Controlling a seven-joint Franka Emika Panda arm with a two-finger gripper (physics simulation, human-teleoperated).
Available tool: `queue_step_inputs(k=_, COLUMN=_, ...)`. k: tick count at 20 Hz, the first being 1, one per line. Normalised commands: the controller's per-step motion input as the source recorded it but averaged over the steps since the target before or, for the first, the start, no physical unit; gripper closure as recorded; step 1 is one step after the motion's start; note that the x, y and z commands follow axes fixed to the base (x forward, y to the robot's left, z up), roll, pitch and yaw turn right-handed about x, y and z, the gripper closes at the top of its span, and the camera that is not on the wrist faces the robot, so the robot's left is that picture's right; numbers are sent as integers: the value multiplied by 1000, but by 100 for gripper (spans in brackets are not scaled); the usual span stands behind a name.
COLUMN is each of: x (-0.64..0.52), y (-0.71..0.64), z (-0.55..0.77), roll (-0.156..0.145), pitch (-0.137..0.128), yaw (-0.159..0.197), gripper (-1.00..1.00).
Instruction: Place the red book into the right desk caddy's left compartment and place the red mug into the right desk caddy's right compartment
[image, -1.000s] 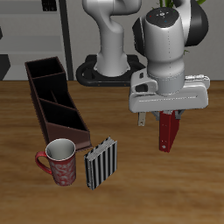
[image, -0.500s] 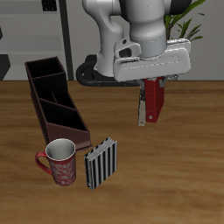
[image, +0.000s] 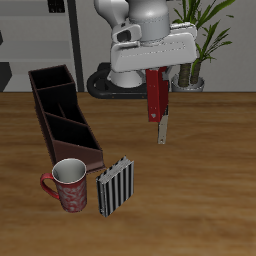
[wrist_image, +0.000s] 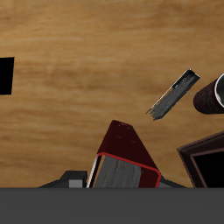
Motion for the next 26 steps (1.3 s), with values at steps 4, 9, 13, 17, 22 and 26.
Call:
queue_step_inputs(k=4, x=-138, y=-369, z=197, roll=9, pitch=-15, yaw=23, gripper=100)
queue_step_inputs(k=9, x=-153, y=-339, z=194, roll=78, pitch=28, yaw=-13, gripper=100)
queue_step_inputs(k=13, x=-84, y=-372, z=162, roll=66, pitch=45, yaw=2, gripper=100)
queue_step_inputs(k=17, x=23, y=-339, z=97, roll=1, pitch=27, yaw=4, gripper=100)
queue_step_inputs(k=22, x=-21, y=-508, z=47, roll=-5, pitch=10, yaw=-4, gripper=100)
queue_step_inputs(k=26, x=-53, y=-590, z=127, roll=-28, pitch=-10, yaw=-1, gripper=100)
